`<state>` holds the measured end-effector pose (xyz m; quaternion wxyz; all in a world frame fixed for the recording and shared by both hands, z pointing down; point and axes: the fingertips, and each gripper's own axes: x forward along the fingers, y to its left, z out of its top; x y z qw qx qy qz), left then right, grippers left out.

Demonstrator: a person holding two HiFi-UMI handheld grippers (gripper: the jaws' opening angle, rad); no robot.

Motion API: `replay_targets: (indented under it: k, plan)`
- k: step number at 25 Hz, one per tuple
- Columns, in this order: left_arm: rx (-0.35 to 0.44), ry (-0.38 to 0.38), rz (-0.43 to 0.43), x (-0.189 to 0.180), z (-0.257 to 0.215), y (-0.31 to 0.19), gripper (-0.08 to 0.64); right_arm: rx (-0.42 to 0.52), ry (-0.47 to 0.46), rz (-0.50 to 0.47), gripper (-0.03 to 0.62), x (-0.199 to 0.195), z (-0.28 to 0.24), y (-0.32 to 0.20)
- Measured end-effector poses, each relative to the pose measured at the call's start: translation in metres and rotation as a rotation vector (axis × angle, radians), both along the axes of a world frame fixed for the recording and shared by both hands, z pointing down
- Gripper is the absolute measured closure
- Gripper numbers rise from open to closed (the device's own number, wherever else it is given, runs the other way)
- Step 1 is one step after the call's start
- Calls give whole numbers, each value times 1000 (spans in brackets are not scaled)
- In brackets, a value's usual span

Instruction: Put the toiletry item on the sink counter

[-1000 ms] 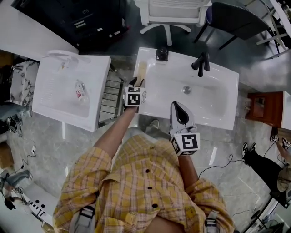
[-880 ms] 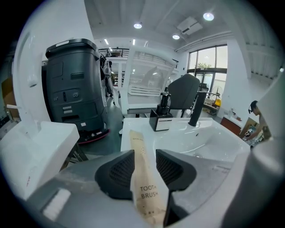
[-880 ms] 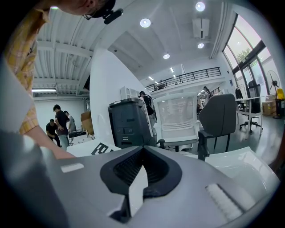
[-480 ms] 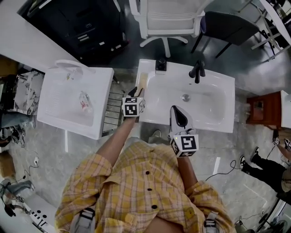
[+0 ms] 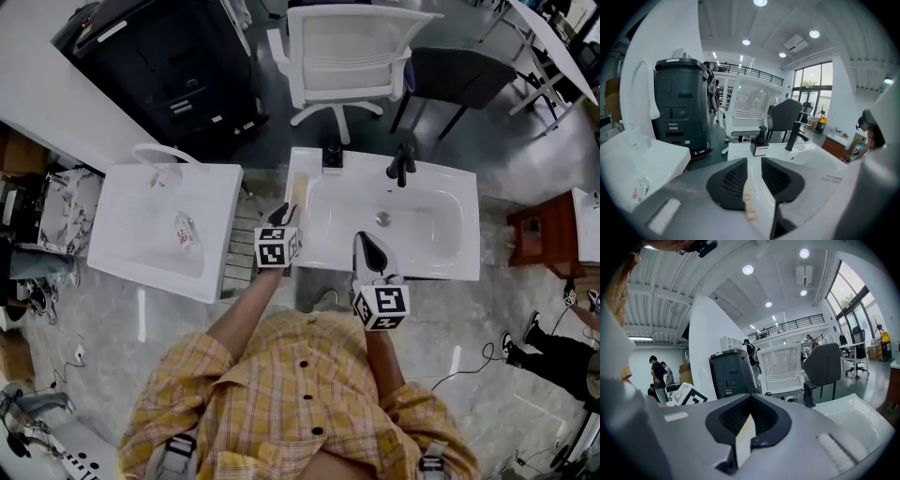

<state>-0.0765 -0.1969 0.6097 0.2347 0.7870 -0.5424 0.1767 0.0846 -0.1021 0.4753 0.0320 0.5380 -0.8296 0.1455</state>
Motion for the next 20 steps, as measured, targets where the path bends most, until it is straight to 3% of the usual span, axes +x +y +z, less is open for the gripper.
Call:
replay_targets:
  k: [6,13,20]
  plan:
    - [65,55,24,1,-33,22,478,6,3,1,592,-6,-3,12]
    - [151,43,49,-3,-67,46,557,2,17,-1,592,-12,-5,26]
    - [211,51,54,-9,-97,77,561,6,20,-5,592,-20,-8,38]
